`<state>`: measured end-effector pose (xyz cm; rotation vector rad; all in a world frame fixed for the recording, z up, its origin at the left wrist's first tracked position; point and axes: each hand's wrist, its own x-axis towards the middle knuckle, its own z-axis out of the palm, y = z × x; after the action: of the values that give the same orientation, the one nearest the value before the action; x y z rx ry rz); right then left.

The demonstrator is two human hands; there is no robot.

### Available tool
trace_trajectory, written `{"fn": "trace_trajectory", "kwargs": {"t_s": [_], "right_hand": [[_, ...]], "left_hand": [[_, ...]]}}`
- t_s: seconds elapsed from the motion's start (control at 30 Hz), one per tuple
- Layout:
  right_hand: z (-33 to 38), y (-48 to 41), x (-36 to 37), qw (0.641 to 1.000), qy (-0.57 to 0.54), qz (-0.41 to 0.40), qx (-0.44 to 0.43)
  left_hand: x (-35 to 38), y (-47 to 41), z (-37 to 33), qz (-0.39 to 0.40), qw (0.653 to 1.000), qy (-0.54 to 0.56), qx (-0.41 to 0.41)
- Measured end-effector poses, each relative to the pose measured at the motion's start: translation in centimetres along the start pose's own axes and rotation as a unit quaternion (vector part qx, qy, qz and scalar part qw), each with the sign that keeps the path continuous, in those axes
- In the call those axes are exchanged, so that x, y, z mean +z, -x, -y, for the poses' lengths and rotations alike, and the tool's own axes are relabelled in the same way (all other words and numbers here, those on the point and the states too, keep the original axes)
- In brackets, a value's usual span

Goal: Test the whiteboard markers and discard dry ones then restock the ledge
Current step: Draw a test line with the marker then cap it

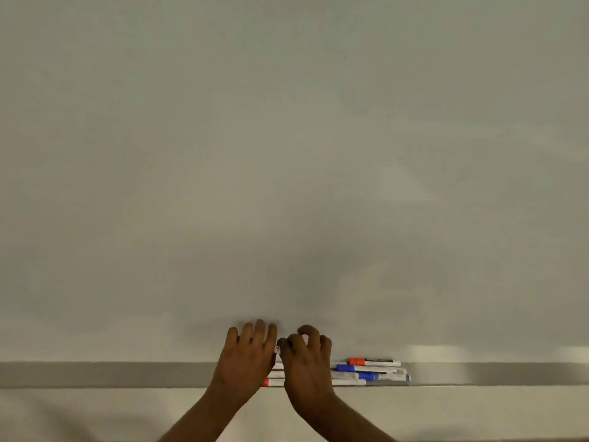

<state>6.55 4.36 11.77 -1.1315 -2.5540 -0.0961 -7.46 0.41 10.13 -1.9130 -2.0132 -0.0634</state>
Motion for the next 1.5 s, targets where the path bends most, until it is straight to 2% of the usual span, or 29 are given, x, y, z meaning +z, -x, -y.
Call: {"fn": "trace_trajectory", "kwargs": {"t_s": [0.13, 0.27, 0.4, 0.5, 0.57, 0.63, 0.73, 0.8, 0.87, 1.0, 1.1, 1.13, 1.2, 1.27, 1.3, 1.4, 1.5], "right_hand": [[0.9, -1.9, -6.4, 0.992, 0.017, -0.121, 0.009], [0.4, -3.8, -11.2, 0.975, 0.027, -0.22, 0.007], [-1.4, -5.7, -15.7, 0.957, 0.023, -0.287, -0.026], [-2.7, -7.1, -18.9, 0.932, -0.012, -0.356, -0.07], [-3.3, -7.7, -21.1, 0.914, -0.108, -0.385, -0.072], [-3.9, -8.1, -23.8, 0.88, -0.278, -0.384, -0.044], [-4.2, -8.5, -27.2, 0.816, -0.491, -0.301, -0.045], [-4.1, -9.3, -28.5, 0.788, -0.558, -0.244, -0.096], [-3.6, -9.6, -29.6, 0.787, -0.553, -0.236, -0.142], [-2.6, -10.0, -31.4, 0.816, -0.484, -0.28, -0.146], [-3.0, -10.1, -32.3, 0.835, -0.398, -0.318, -0.207], [-3.2, -10.1, -32.6, 0.831, -0.364, -0.348, -0.237], [-3.5, -10.5, -33.0, 0.797, -0.312, -0.437, -0.275], [-4.2, -11.3, -33.5, 0.756, -0.301, -0.526, -0.249], [-4.5, -11.7, -33.7, 0.747, -0.299, -0.552, -0.22], [-5.1, -13.0, -34.2, 0.759, -0.306, -0.558, -0.139], [-4.9, -14.1, -34.9, 0.759, -0.355, -0.539, -0.086]], "left_hand": [[-5.8, -2.9, 2.0, -0.124, 0.992, 0.017, 0.022], [-10.6, -6.1, 4.1, -0.283, 0.952, 0.032, 0.109], [-15.2, -8.7, 5.7, -0.366, 0.912, 0.008, 0.187], [-18.6, -10.2, 6.2, -0.411, 0.891, -0.019, 0.195], [-21.0, -11.0, 6.3, -0.436, 0.881, -0.009, 0.183], [-23.7, -11.8, 6.1, -0.46, 0.869, -0.002, 0.179], [-27.6, -12.7, 5.5, -0.492, 0.849, -0.007, 0.192], [-29.5, -13.1, 4.9, -0.507, 0.833, -0.03, 0.218], [-30.7, -13.3, 4.3, -0.531, 0.811, -0.045, 0.241], [-32.6, -13.3, 5.1, -0.576, 0.773, -0.054, 0.26], [-33.8, -13.1, 5.8, -0.552, 0.781, -0.054, 0.287], [-34.2, -13.1, 5.8, -0.539, 0.789, -0.047, 0.291], [-34.7, -13.7, 6.3, -0.525, 0.809, -0.037, 0.263], [-34.9, -14.7, 7.5, -0.53, 0.822, -0.04, 0.206], [-34.8, -15.3, 8.2, -0.537, 0.821, -0.054, 0.187], [-34.1, -17.3, 9.8, -0.55, 0.806, -0.129, 0.177], [-34.2, -18.7, 10.3, -0.537, 0.817, -0.155, 0.14]]}}
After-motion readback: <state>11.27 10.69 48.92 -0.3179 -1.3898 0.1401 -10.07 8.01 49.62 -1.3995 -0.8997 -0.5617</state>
